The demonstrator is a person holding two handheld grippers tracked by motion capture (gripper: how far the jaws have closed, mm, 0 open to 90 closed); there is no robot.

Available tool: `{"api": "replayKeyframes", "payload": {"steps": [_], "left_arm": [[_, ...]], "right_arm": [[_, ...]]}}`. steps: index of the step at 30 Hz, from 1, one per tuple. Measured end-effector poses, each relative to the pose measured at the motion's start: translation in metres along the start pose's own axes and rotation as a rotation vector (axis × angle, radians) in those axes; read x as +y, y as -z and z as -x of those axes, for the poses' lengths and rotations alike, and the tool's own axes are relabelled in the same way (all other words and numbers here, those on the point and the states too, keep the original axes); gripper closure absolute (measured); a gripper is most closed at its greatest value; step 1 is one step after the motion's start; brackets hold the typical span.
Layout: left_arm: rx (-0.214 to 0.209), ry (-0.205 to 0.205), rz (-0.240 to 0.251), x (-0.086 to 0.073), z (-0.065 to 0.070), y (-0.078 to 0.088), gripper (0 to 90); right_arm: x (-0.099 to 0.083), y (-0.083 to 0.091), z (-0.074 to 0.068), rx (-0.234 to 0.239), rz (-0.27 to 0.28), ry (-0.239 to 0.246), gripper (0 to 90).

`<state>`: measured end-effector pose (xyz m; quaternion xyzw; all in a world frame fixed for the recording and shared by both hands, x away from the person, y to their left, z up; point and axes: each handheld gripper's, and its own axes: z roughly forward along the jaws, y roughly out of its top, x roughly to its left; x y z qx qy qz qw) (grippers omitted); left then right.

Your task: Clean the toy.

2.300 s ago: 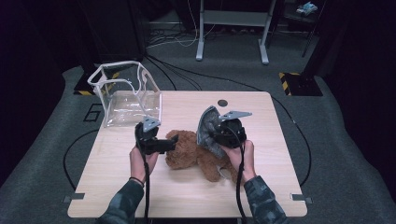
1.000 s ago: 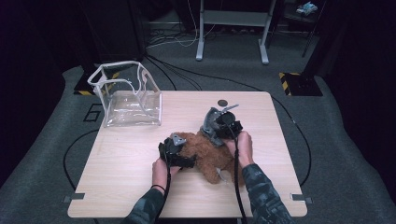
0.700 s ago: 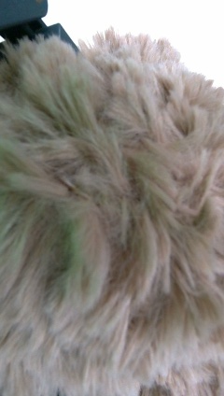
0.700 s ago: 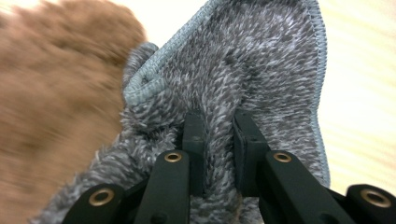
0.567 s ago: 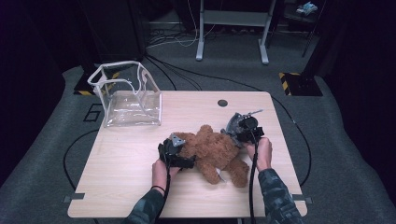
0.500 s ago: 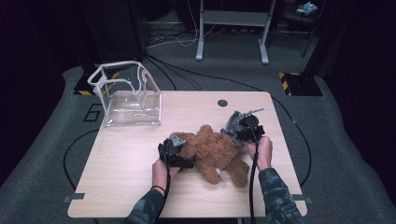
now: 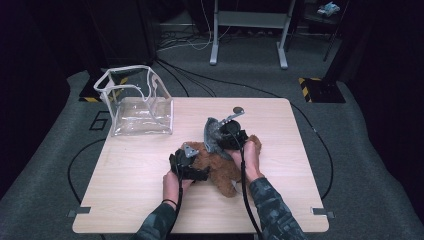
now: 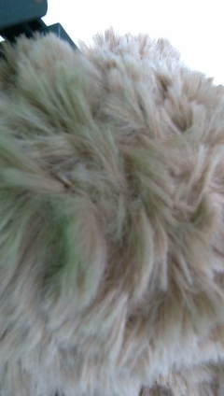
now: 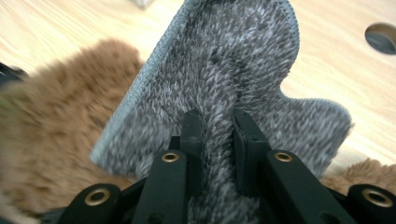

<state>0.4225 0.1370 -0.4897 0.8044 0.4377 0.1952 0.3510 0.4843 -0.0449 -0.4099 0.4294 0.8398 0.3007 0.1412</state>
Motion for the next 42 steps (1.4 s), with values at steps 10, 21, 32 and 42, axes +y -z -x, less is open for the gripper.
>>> {"api": "replayKeyframes", "payload": {"steps": [10,21,32,42], "left_arm": [[0.001,-0.022,-0.01,0.002,0.003,0.0,0.0],[-0.004,-0.013,-0.012,0.002,0.003,-0.001,0.0],[-0.02,0.013,-0.012,0.0,0.0,0.0,0.0],[-0.027,0.012,-0.013,0.0,-0.001,0.0,0.0]], "right_arm": [[-0.014,0.005,0.021,-0.075,-0.013,-0.024,76.9],[-0.032,0.016,0.058,-0.11,-0.027,-0.108,76.8],[-0.072,0.026,0.108,-0.162,-0.049,-0.258,76.9],[-0.045,0.061,0.091,-0.107,0.083,-0.196,76.7]]}}
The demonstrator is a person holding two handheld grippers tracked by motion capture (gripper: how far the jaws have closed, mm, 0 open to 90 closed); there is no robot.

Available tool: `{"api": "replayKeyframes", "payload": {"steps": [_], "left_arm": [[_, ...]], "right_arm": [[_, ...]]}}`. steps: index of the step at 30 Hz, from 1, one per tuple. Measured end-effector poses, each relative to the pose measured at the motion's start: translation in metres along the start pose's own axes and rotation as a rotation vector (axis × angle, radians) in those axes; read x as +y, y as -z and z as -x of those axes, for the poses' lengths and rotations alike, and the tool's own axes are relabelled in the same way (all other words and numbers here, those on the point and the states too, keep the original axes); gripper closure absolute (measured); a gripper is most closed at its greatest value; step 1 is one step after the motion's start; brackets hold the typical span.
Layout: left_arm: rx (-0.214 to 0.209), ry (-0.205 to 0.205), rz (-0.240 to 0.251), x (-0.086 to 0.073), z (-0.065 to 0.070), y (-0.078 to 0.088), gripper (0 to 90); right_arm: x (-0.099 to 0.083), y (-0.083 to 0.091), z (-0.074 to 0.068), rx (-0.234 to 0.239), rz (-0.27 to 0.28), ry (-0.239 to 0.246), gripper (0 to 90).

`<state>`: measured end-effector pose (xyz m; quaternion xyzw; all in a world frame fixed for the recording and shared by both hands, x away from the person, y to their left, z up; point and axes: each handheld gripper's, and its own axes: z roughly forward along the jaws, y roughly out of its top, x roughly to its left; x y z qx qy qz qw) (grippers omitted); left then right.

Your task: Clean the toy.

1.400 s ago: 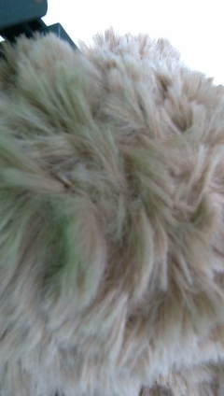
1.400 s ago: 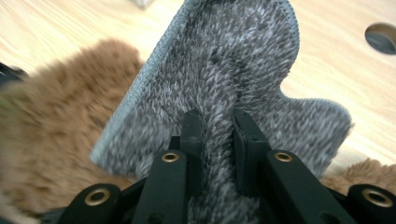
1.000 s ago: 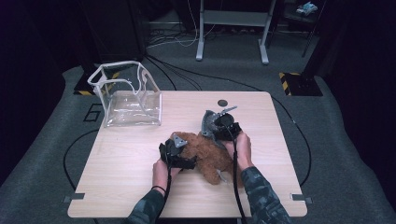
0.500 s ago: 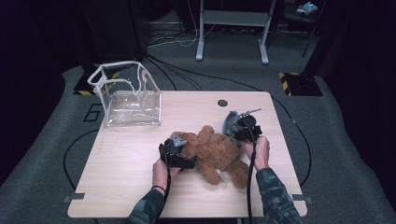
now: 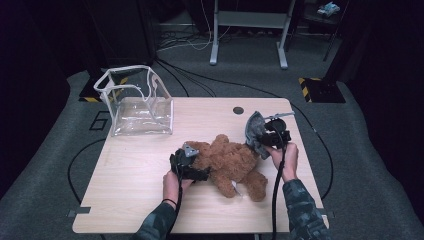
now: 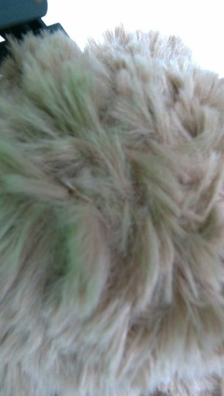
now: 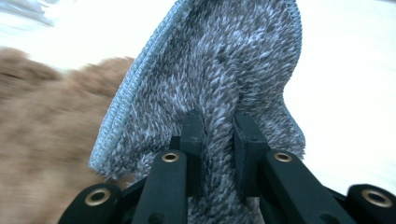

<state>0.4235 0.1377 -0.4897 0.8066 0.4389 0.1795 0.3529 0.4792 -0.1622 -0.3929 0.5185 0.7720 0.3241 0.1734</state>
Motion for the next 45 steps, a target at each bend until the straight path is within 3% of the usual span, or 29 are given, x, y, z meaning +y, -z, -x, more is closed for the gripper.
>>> {"api": "replayKeyframes", "payload": {"steps": [8,11,16,19,23,26,30,39,41,45], "left_arm": [[0.002,0.0,-0.002,0.0,0.0,0.0,0.0],[0.001,0.001,-0.003,0.0,0.001,0.0,0.0],[0.002,0.007,-0.004,0.0,0.001,0.0,0.0],[0.005,0.006,0.0,0.0,0.001,0.0,0.0],[0.011,0.007,0.004,0.0,0.002,0.0,0.0],[0.013,0.011,0.006,0.0,0.002,-0.001,0.0],[0.002,0.007,-0.006,0.0,0.0,0.0,0.0],[0.004,0.011,-0.008,-0.001,0.001,0.0,0.0],[0.002,0.011,-0.002,-0.002,0.001,0.0,0.0],[0.002,0.006,0.012,-0.005,0.002,0.0,0.0]], "right_arm": [[0.021,0.011,-0.041,0.091,0.056,0.083,76.5],[0.024,0.007,-0.057,0.165,0.064,0.085,76.4],[0.028,-0.005,-0.092,0.217,0.035,0.158,76.2],[0.026,-0.016,-0.111,0.247,-0.002,0.169,75.9],[0.016,-0.037,-0.119,0.218,-0.056,0.179,76.0],[0.011,-0.041,-0.119,0.168,-0.059,0.208,76.2],[0.009,-0.032,-0.114,0.104,-0.053,0.244,76.1],[-0.004,-0.009,-0.066,0.032,-0.038,0.171,76.4],[-0.01,-0.005,-0.054,0.014,-0.038,0.132,76.4],[-0.021,-0.005,-0.038,-0.006,-0.055,0.097,76.4]]}}
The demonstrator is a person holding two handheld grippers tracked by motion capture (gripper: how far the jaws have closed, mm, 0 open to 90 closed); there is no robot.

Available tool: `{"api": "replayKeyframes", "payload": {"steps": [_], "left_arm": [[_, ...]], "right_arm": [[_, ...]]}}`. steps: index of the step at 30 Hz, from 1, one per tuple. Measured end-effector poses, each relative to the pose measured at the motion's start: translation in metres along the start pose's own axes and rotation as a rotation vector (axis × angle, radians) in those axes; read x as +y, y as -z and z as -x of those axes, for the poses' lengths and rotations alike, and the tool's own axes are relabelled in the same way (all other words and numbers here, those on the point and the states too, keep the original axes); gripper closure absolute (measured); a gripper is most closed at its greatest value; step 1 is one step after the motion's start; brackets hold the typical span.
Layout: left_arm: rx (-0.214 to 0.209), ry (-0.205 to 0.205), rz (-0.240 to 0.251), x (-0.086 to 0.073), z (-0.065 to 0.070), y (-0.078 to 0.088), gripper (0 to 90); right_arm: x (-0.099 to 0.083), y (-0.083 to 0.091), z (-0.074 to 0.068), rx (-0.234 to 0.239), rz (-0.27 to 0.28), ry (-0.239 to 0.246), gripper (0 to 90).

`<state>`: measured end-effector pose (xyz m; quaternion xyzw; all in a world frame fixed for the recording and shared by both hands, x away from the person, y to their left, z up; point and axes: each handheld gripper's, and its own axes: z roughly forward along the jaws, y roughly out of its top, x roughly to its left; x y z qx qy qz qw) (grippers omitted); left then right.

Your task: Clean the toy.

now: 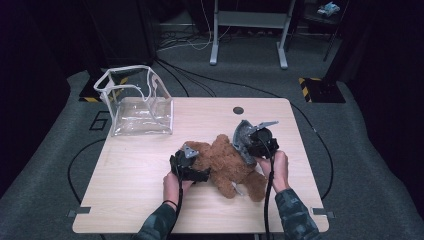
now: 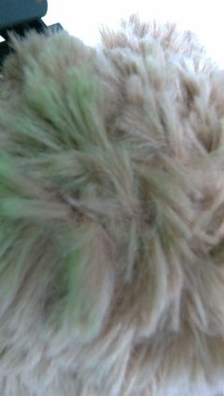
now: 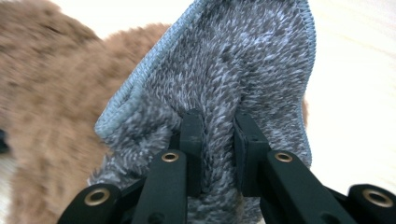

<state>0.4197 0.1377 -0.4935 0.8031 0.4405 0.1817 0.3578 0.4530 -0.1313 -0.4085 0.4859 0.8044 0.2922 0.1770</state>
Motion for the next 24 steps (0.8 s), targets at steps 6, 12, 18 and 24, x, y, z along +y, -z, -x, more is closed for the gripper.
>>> {"api": "replayKeyframes", "payload": {"steps": [6,12,18,24], "left_arm": [[-0.001,0.016,0.065,-0.008,0.0,-0.001,0.0],[-0.002,0.014,0.151,-0.02,0.001,-0.001,0.0],[-0.009,0.014,0.174,-0.023,0.0,-0.002,0.0],[-0.032,0.038,0.156,-0.025,-0.003,-0.006,0.0]], "right_arm": [[-0.002,0.005,0.007,0.0,0.016,-0.022,76.3],[0.01,0.012,-0.013,0.028,0.057,0.021,76.1],[0.023,0.006,-0.041,0.059,0.061,0.078,75.9],[0.032,0.0,-0.068,0.095,0.054,0.126,75.4]]}}
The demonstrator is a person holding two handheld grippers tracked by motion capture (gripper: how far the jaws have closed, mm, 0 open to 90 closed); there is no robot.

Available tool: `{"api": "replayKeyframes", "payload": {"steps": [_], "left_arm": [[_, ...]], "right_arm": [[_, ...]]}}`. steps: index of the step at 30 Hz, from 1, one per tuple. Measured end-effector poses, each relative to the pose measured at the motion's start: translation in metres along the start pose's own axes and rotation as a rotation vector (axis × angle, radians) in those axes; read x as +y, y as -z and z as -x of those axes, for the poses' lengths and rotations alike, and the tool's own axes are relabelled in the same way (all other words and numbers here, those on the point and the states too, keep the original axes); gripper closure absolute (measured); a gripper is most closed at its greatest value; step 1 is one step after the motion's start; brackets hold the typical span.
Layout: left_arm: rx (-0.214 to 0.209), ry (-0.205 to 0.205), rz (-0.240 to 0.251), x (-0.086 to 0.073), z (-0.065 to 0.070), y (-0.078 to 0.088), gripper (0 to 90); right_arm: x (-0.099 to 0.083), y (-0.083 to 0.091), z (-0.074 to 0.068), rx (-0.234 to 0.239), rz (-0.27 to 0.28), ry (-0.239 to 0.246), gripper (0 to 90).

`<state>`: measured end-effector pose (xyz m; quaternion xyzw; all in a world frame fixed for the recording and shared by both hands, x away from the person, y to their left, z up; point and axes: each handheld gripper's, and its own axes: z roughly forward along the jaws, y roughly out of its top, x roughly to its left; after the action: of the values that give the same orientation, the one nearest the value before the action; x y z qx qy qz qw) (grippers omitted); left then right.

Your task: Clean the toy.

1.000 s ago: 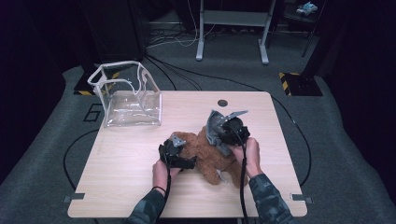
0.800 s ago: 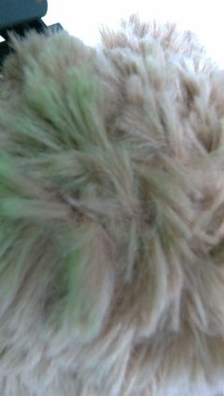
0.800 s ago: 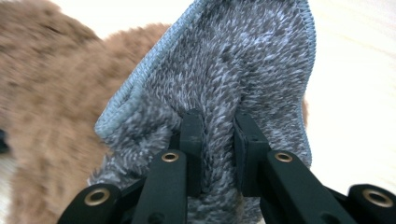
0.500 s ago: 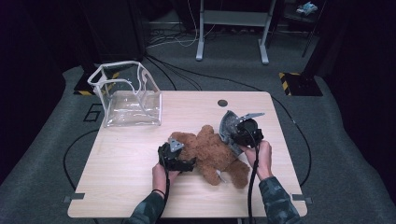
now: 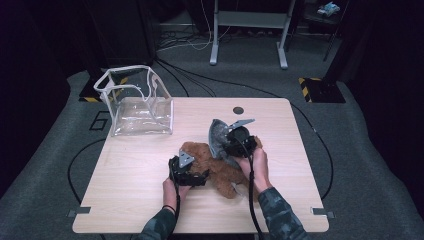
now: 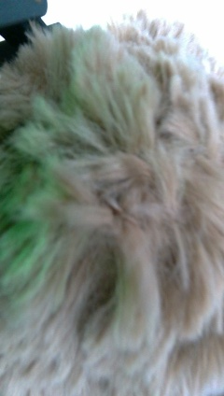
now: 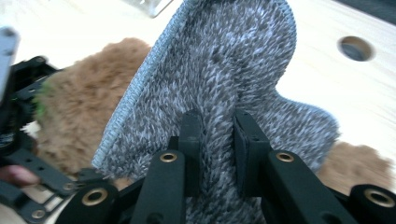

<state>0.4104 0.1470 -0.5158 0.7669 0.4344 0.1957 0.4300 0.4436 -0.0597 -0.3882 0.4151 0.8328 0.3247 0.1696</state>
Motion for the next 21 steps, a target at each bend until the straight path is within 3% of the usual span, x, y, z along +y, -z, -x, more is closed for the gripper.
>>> {"api": "replayKeyframes", "payload": {"steps": [3,8,14,17,21], "left_arm": [[-0.015,0.012,-0.012,-0.003,-0.002,-0.003,0.0],[-0.051,0.054,-0.013,-0.007,-0.006,-0.007,0.0],[-0.038,0.024,-0.051,-0.007,-0.004,-0.01,0.0],[-0.013,-0.007,-0.077,-0.006,0.0,-0.012,0.0],[0.005,-0.031,-0.091,-0.005,0.001,-0.013,0.0]], "right_arm": [[0.001,-0.012,-0.011,-0.011,-0.038,0.042,75.0],[0.0,-0.022,-0.011,-0.005,-0.057,0.028,75.1],[-0.003,-0.018,-0.007,-0.025,-0.079,0.027,75.5],[-0.007,-0.011,0.002,-0.042,-0.075,0.035,75.5],[-0.012,-0.001,0.016,-0.076,-0.07,0.002,75.4]]}}
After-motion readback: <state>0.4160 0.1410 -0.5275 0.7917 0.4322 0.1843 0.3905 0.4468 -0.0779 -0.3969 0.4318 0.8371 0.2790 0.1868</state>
